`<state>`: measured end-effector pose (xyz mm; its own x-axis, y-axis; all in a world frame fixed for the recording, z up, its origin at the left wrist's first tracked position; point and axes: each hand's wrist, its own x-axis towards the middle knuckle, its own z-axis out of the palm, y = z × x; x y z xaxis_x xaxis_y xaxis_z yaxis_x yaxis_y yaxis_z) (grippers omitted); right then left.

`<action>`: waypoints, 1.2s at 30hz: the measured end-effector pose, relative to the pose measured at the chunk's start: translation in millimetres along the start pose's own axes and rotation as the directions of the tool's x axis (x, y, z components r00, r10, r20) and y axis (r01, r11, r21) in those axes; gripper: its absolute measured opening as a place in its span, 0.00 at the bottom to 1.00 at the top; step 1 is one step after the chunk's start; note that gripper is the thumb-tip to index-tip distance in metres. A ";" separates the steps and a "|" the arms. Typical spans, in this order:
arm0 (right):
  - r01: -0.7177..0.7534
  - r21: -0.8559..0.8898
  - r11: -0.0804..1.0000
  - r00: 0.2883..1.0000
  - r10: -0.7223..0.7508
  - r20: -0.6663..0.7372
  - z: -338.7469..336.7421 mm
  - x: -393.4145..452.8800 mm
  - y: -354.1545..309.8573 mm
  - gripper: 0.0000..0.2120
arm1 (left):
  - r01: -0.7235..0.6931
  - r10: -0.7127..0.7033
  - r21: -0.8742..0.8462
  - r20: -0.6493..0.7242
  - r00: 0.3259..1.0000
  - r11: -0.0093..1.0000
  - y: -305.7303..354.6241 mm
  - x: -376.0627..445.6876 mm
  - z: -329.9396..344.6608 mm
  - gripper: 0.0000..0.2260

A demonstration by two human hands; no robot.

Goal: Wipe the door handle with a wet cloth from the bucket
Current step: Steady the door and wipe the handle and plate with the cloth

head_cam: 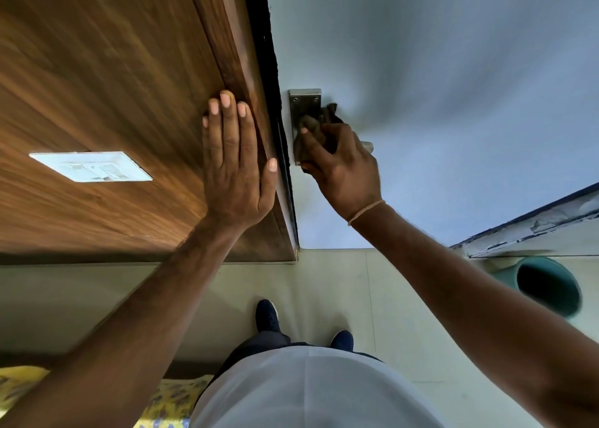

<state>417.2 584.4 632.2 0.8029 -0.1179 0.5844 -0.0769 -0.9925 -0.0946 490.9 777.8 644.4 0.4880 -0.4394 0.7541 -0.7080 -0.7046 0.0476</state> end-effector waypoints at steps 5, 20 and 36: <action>0.244 0.004 0.970 0.968 -0.243 -0.054 13.1 16.9 -10.4 0.16 | 0.014 -0.014 0.003 0.005 1.000 1.000 0.5 0.8 -1.5 0.33; 0.037 -0.112 0.993 0.999 -0.035 0.014 -8.0 -8.0 62.3 0.20 | 0.039 -0.039 -0.026 -0.012 0.999 0.999 7.8 -0.6 -0.2 0.32; -0.532 0.526 -0.664 0.262 0.461 0.848 7.9 -49.6 -0.5 0.13 | -0.002 0.002 -0.015 0.035 0.999 1.000 1.9 0.6 -11.6 0.32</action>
<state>382.1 591.0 596.8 0.6764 -0.4621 -0.5736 -0.0652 0.7381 -0.6715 483.9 782.6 652.6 0.5038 -0.4602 0.7310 -0.7163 -0.6955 0.0559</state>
